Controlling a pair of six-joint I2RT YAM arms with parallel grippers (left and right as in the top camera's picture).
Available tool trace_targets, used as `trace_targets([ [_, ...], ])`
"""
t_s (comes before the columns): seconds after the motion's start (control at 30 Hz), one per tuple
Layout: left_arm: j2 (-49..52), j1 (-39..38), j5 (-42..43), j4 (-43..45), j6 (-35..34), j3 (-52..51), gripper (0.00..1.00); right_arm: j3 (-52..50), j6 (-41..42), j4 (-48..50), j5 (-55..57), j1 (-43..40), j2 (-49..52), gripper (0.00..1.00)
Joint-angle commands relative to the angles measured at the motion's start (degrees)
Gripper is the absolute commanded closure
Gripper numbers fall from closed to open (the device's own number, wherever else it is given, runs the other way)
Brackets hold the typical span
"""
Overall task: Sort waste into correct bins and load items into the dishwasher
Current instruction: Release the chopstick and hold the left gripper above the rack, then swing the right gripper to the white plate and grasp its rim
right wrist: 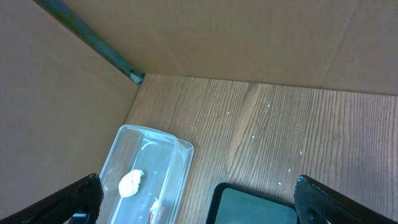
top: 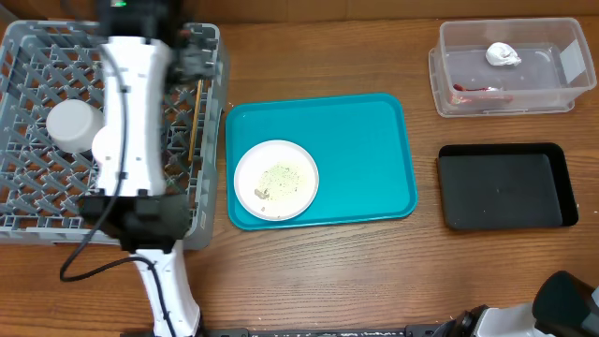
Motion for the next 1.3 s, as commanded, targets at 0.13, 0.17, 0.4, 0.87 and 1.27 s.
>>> trace_targets([
  [0.13,0.1,4.6,5.4,-0.2,-1.9,0.4,0.0,0.0,0.5,0.3,0.4,0.1,-0.3,0.0],
  [0.17,0.1,4.7,5.4,-0.2,-1.9,0.4,0.0,0.0,0.5,0.3,0.4,0.1,-0.3,0.0],
  [0.4,0.1,5.1,5.4,-0.2,-1.9,0.4,0.0,0.0,2.5,1.5,-0.8,0.1,-0.3,0.0],
  [0.87,0.1,4.9,5.4,-0.2,-1.9,0.4,0.0,-6.3,-7.4,-12.2,-55.7,16.7,-0.2,0.0],
  [1.27,0.1,4.9,5.4,-0.2,-1.9,0.4,0.0,-28.4,-8.9,4.4,-22.6,54.8,1.6,0.0],
])
